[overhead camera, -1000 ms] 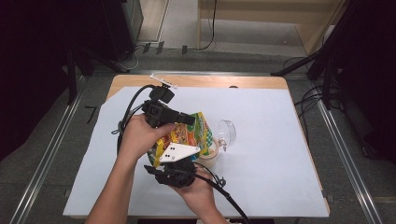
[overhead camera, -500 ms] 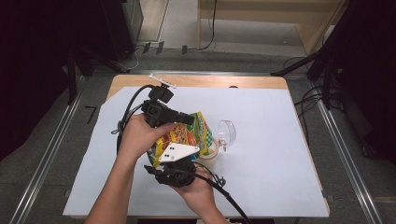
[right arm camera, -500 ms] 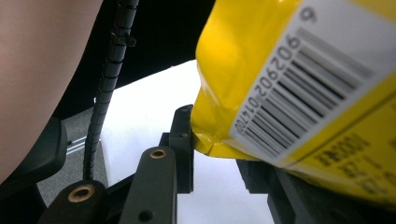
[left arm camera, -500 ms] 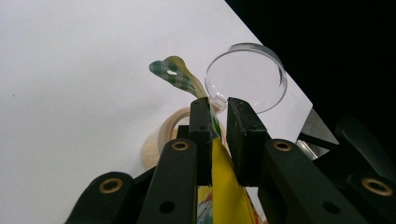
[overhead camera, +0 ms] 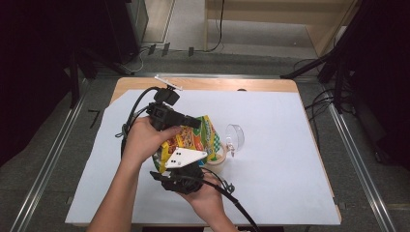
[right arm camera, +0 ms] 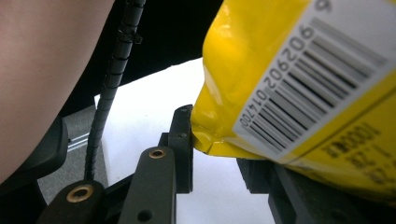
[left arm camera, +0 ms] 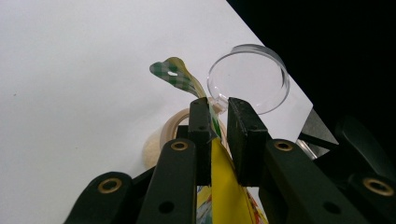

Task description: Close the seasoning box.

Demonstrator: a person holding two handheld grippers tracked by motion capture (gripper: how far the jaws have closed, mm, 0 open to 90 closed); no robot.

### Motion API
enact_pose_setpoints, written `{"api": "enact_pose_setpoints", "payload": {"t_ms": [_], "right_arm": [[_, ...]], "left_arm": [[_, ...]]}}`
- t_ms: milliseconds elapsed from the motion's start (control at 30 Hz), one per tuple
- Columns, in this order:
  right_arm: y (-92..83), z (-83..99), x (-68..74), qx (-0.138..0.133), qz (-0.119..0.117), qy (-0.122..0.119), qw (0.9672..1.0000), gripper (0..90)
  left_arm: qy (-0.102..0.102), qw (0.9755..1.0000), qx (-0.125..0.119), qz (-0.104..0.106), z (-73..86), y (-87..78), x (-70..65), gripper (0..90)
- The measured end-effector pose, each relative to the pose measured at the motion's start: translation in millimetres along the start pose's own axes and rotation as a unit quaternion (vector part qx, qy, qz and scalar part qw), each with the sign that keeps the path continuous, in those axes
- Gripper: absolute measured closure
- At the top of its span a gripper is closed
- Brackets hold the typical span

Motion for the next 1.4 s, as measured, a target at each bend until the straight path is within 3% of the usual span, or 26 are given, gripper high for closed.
{"api": "enact_pose_setpoints", "payload": {"t_ms": [533,933,1400], "right_arm": [[1.8,-3.0,0.8,0.000,0.004,-0.007,1.0000,69.7],[3.8,-3.1,1.5,-0.007,0.004,0.002,1.0000,70.6],[1.9,-4.0,-0.2,-0.006,0.005,0.013,0.9999,70.4]], "left_arm": [[-0.006,0.9999,-0.005,0.007,-1.0,-3.8,3.3,79.7],[-0.003,1.0000,-0.003,0.001,-1.5,-3.4,1.7,79.9],[-0.007,0.9999,0.000,0.009,-4.4,-0.8,2.7,80.0]]}}
Point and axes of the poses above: each handheld gripper's, and its own axes: y roughly forward along the jaws, z roughly out of its underside, x roughly to its left, the point moved 5 cm from there along y, roughly forward along the jaws, and after that the axes turned 3 degrees about z, right-handed, at the moved point
